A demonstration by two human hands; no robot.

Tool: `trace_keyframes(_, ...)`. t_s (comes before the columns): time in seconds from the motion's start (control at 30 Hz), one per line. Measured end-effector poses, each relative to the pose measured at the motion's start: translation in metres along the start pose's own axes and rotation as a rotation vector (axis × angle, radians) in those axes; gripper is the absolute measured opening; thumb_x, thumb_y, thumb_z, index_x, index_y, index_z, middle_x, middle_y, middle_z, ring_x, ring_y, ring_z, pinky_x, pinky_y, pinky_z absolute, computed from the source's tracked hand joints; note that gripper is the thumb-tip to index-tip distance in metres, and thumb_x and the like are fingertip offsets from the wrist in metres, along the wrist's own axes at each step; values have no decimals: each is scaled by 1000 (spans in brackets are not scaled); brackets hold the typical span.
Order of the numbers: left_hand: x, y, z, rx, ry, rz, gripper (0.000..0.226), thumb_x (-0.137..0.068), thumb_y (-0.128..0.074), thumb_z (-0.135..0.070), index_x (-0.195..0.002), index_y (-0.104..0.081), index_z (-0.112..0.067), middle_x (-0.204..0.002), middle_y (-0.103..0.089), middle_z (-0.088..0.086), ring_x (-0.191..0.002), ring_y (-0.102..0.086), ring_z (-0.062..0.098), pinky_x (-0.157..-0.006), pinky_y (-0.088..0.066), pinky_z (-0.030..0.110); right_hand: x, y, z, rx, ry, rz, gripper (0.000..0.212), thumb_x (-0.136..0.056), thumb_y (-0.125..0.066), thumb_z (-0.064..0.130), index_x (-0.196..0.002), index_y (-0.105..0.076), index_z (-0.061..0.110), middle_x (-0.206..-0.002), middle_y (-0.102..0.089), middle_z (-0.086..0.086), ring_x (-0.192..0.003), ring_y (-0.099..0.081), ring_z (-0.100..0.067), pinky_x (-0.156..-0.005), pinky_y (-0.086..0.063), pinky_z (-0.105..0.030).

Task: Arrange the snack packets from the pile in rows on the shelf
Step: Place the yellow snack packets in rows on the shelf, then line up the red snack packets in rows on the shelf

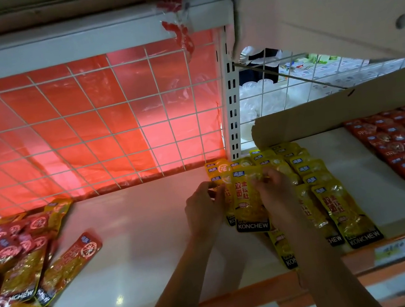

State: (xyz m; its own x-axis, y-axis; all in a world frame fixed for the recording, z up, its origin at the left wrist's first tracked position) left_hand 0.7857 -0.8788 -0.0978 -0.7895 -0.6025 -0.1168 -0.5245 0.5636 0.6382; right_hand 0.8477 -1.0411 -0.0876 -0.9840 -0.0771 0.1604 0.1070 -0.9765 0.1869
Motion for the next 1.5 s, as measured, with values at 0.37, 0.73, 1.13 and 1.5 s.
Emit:
trace_keyframes(0.37, 11, -9, 23, 402, 185, 155, 20, -83, -73, -30, -102, -68, -24, -83, -75, -2, -72, -72, 12, -72, -60, 39, 12, -8, 13, 397, 224, 30, 40, -93, -52, 11, -133, -54, 14, -127, -61, -3, -119, -55, -18, -90, -37, -23)
trace_keyframes(0.73, 20, -5, 14, 124, 105, 102, 32, -83, -71, -38, -108, -65, -19, -89, -71, -3, -73, -65, 9, -71, -53, 26, 14, -14, 2, 735, 288, 29, 41, -95, -50, 15, -135, -49, 14, -134, -52, -8, -127, -44, -23, -103, -36, -35)
trace_keyframes(1.13, 18, -4, 17, -27, 101, 103, 46, -85, -67, -46, -119, -58, -17, -96, -72, 2, -83, -67, 16, -77, -50, 29, 16, -25, 6, 733, 326, 10, 39, -94, -53, 22, -132, -51, 13, -130, -54, -6, -123, -47, -22, -101, -37, -33)
trace_keyframes(1.5, 22, 87, 59, -385, -17, -165, 34, -95, -53, -40, -125, -59, -24, -127, -61, -3, -115, -55, 16, -98, -45, 31, 61, -126, 19, 732, 468, 223, 45, -93, -52, 21, -138, -46, 21, -140, -50, -1, -128, -44, -20, -107, -30, -29)
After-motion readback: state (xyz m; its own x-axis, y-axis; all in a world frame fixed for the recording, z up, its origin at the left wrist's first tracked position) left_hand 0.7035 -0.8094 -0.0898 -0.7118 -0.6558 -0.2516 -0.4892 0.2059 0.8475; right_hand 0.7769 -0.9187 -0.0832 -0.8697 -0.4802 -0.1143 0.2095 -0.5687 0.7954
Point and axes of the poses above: each hand's wrist, its own x-axis away from the middle knuckle, its own y-axis out of the back of the hand, z = x × y, the point moved 6 cm from there along -x, towards the middle knuckle
